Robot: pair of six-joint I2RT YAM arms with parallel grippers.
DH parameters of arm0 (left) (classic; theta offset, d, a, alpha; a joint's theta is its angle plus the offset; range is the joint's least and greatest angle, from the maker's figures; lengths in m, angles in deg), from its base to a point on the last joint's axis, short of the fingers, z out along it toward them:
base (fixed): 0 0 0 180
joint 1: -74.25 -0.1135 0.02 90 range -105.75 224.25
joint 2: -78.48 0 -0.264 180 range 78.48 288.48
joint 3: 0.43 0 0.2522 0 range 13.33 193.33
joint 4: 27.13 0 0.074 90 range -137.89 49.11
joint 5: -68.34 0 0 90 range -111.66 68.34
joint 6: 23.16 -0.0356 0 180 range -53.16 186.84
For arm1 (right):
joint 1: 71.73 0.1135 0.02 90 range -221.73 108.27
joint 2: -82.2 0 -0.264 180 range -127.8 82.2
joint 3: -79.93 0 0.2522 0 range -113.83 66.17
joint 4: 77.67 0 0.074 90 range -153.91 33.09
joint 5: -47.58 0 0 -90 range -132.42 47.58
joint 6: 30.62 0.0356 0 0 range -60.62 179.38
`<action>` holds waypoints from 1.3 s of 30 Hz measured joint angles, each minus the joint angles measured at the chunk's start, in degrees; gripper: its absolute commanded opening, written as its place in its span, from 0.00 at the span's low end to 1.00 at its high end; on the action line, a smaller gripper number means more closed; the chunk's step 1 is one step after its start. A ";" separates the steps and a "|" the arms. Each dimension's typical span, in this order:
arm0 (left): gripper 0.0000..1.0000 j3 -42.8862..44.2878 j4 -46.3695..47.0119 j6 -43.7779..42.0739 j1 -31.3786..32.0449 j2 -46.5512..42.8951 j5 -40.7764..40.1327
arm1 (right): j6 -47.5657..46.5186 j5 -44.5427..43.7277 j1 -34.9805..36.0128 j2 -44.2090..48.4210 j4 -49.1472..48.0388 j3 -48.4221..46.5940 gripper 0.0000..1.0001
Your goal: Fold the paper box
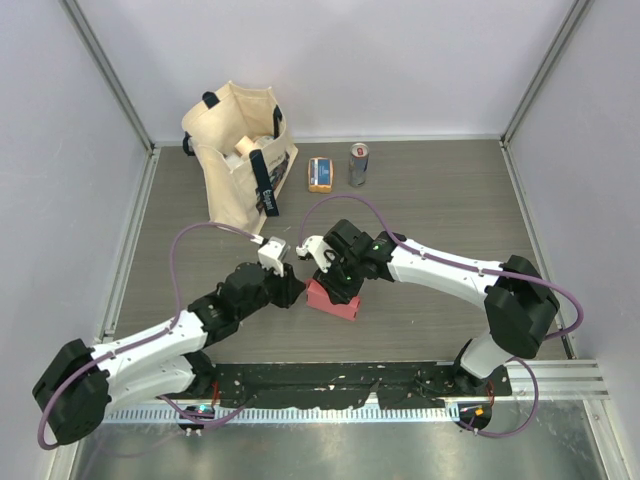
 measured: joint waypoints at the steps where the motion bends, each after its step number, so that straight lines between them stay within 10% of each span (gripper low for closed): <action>1: 0.32 0.00 0.63 0.02 0.00 0.55 0.09 | 0.00 0.00 0.00 0.00 -0.02 0.00 0.21; 17: 0.17 1.73 5.68 -0.04 0.00 5.66 2.60 | -0.02 0.04 0.00 0.00 -0.04 0.00 0.20; 23: 0.25 2.64 5.05 -0.37 0.00 6.38 2.62 | 0.00 0.11 0.00 0.00 -0.11 0.00 0.20; 32: 0.00 3.80 3.93 -0.24 -0.07 7.21 3.02 | 0.24 0.11 -0.13 0.13 -0.09 0.02 0.19; 39: 0.00 5.07 2.45 0.46 -0.20 7.91 3.72 | 0.48 -0.24 -0.11 0.44 -0.02 0.31 0.19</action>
